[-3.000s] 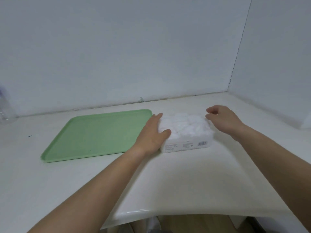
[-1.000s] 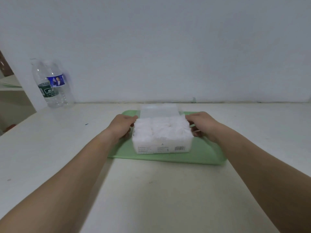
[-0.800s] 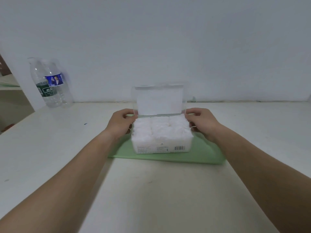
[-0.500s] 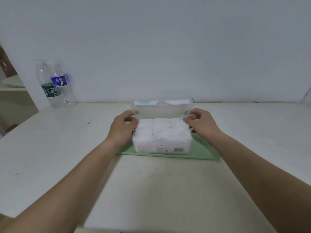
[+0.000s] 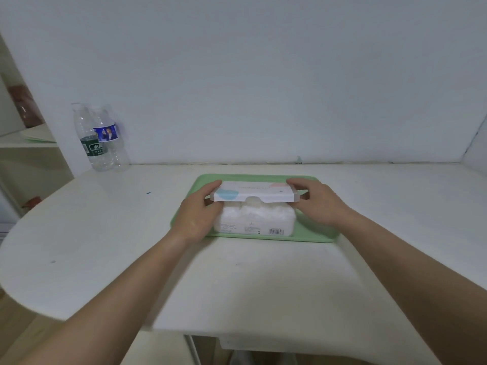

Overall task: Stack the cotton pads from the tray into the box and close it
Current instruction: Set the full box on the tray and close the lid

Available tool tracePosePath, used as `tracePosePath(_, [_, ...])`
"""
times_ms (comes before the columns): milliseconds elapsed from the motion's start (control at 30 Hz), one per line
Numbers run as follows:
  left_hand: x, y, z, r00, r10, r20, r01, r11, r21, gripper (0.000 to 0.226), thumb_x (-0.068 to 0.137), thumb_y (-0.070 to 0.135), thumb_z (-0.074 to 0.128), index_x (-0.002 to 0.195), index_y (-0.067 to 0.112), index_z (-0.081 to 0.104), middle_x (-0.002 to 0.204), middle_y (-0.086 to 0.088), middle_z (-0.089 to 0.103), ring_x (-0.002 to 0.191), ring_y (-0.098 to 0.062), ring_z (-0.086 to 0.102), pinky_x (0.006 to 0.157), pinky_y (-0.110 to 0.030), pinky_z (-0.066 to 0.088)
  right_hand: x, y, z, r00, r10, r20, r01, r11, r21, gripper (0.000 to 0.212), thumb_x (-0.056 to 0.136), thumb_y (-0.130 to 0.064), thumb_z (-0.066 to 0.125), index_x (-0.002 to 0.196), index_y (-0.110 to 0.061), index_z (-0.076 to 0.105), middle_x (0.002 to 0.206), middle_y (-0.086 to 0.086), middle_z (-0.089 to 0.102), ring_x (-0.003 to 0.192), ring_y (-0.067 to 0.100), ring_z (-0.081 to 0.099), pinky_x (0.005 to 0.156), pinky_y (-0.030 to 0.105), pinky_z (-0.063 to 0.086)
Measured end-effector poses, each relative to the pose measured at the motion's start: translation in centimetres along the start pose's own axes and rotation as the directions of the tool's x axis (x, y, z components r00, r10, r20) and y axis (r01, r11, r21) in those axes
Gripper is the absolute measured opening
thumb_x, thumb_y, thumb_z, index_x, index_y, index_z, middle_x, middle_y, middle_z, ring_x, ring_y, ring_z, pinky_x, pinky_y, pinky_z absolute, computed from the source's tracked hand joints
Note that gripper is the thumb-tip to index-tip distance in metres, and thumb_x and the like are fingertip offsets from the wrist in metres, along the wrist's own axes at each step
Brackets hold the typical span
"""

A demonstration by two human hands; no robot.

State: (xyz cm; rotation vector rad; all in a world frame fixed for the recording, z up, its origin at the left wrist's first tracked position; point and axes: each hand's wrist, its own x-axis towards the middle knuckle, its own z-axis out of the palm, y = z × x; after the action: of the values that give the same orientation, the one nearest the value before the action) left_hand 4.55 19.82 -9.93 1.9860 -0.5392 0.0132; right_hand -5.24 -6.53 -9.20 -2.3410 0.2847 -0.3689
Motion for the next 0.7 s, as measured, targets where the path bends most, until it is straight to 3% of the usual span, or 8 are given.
tracePosePath(67, [-1.0, -0.1, 0.2, 1.000, 0.021, 0.013, -0.021, 1.000, 0.018, 0.051, 0.097, 0.015, 0.058, 0.145, 0.033, 0.052, 0.129, 0.012, 0.059, 0.110, -0.007, 0.059, 0.077, 0.002, 0.036, -1.2, 0.1, -0.7, 0.998, -0.004, 0.056, 0.006, 1.000, -0.029, 0.058, 0.089, -0.044, 0.066, 0.143, -0.034, 0.047, 0.127, -0.017, 0.059, 0.087, -0.007, 0.062, 0.075, 0.016, 0.042])
tracePosePath(167, [-2.2, -0.3, 0.5, 0.999, 0.037, -0.031, -0.037, 0.999, 0.010, 0.052, 0.096, 0.014, 0.061, 0.145, 0.029, 0.052, 0.128, 0.011, 0.060, 0.113, -0.008, 0.059, 0.078, 0.005, 0.035, -3.0, 0.2, -0.5, 0.999, 0.005, -0.035, -0.005, 1.000, -0.013, 0.050, 0.090, -0.034, 0.068, 0.138, -0.028, 0.053, 0.121, -0.012, 0.063, 0.086, -0.005, 0.063, 0.073, 0.009, 0.043])
tracePosePath(267, [-3.2, -0.7, 1.0, 0.997, 0.055, -0.056, -0.051, 0.997, 0.061, 0.055, 0.093, 0.013, 0.064, 0.144, 0.028, 0.054, 0.129, 0.007, 0.063, 0.116, -0.013, 0.062, 0.097, -0.016, 0.045, -5.0, -0.1, 0.5, 0.987, 0.009, -0.160, -0.001, 0.999, 0.052, 0.045, 0.087, -0.016, 0.065, 0.131, -0.021, 0.061, 0.114, -0.009, 0.069, 0.083, -0.012, 0.062, 0.073, -0.002, 0.040])
tracePosePath(333, [-3.7, -0.8, 1.3, 0.997, 0.057, -0.052, -0.050, 0.991, 0.122, 0.060, 0.092, 0.015, 0.065, 0.148, 0.028, 0.049, 0.135, 0.006, 0.061, 0.119, -0.016, 0.061, 0.102, -0.027, 0.046, -6.2, -0.6, 1.1, 0.985, 0.007, -0.175, 0.008, 0.996, 0.084, 0.049, 0.085, -0.014, 0.066, 0.133, -0.023, 0.060, 0.115, -0.012, 0.066, 0.086, -0.012, 0.062, 0.074, -0.003, 0.039])
tracePosePath(467, [-4.1, -0.5, 1.4, 0.991, 0.131, -0.020, -0.116, 0.931, 0.345, 0.060, 0.098, 0.018, 0.061, 0.154, 0.025, 0.040, 0.151, 0.000, 0.051, 0.138, -0.023, 0.048, 0.111, -0.032, 0.039, -7.1, -1.0, 2.1, 0.986, -0.043, -0.159, 0.041, 0.999, -0.016, 0.050, 0.086, -0.024, 0.070, 0.134, -0.028, 0.058, 0.121, -0.014, 0.065, 0.098, 0.004, 0.066, 0.081, 0.019, 0.050])
tracePosePath(567, [-3.6, 0.1, 1.3, 0.985, 0.171, 0.020, -0.160, 0.864, 0.478, 0.055, 0.101, 0.023, 0.057, 0.154, 0.025, 0.040, 0.151, -0.005, 0.051, 0.135, -0.029, 0.048, 0.104, -0.037, 0.041, -6.0, -1.0, 2.2, 0.976, -0.082, -0.203, 0.036, 0.975, -0.221, 0.036, 0.090, -0.034, 0.066, 0.124, -0.023, 0.061, 0.116, -0.003, 0.067, 0.104, 0.018, 0.065, 0.082, 0.034, 0.052])
tracePosePath(700, [-2.0, 0.9, 1.4, 0.978, 0.198, 0.065, -0.195, 0.759, 0.621, 0.046, 0.101, 0.026, 0.057, 0.145, 0.020, 0.048, 0.149, -0.005, 0.051, 0.128, -0.032, 0.052, 0.093, -0.043, 0.050, -4.5, -1.6, 2.4, 0.971, -0.171, -0.166, 0.067, 0.865, -0.498, 0.048, 0.097, -0.030, 0.059, 0.143, -0.024, 0.048, 0.151, -0.002, 0.045, 0.124, 0.026, 0.054, 0.089, 0.039, 0.051])
